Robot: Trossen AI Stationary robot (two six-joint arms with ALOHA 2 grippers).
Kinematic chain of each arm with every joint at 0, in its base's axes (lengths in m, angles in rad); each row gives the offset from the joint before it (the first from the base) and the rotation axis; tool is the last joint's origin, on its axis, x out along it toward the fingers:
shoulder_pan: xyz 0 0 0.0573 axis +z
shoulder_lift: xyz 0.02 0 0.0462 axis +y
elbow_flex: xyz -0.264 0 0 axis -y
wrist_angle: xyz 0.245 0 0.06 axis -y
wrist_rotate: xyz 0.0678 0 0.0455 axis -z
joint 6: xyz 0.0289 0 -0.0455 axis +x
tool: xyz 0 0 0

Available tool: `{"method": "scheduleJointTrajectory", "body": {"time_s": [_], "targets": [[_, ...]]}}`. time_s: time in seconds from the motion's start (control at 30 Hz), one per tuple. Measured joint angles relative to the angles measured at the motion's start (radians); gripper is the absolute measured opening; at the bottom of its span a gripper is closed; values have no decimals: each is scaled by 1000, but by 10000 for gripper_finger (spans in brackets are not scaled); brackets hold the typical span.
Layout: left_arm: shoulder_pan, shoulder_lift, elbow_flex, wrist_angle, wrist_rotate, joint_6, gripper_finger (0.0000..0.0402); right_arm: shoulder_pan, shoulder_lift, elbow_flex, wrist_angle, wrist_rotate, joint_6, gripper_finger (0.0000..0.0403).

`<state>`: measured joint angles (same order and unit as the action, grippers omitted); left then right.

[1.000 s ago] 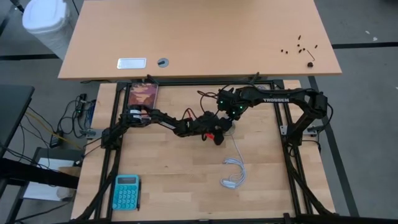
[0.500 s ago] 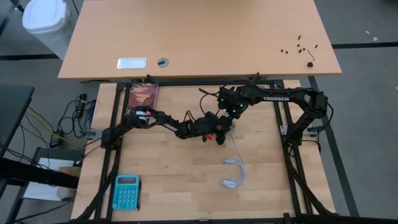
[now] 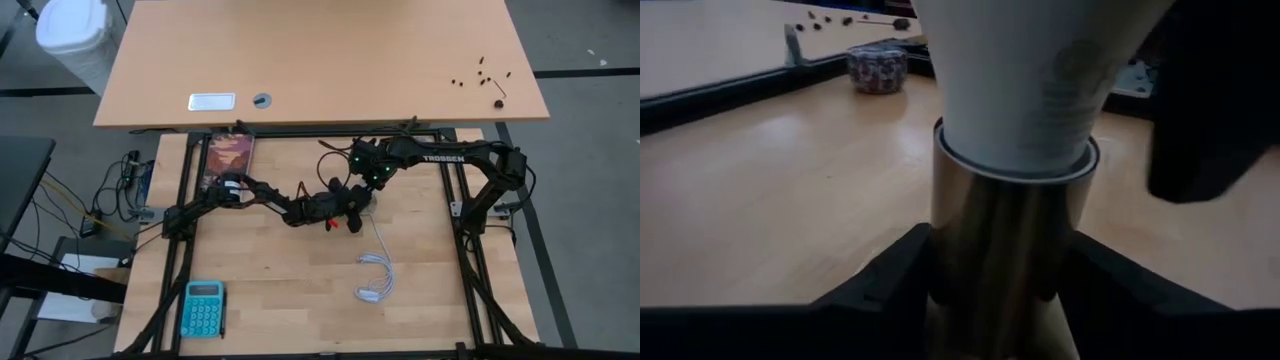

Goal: Screw lightbulb
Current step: Remove the white lightbulb from the lamp

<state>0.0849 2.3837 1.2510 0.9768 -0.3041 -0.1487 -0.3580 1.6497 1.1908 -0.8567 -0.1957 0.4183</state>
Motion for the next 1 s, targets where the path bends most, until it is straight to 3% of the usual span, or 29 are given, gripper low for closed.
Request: {"method": "scheduleJointTrajectory", "body": {"time_s": [0.57,0.8,1.0], "targets": [[-3,0,1,-7,-28,-42,185,2,0,0,-3,64,-50,304],[-6,0,1,-8,-28,-45,185,4,0,0,-4,64,-56,245],[-7,0,1,-9,-28,-58,184,4,0,0,-2,67,-60,242]]}}
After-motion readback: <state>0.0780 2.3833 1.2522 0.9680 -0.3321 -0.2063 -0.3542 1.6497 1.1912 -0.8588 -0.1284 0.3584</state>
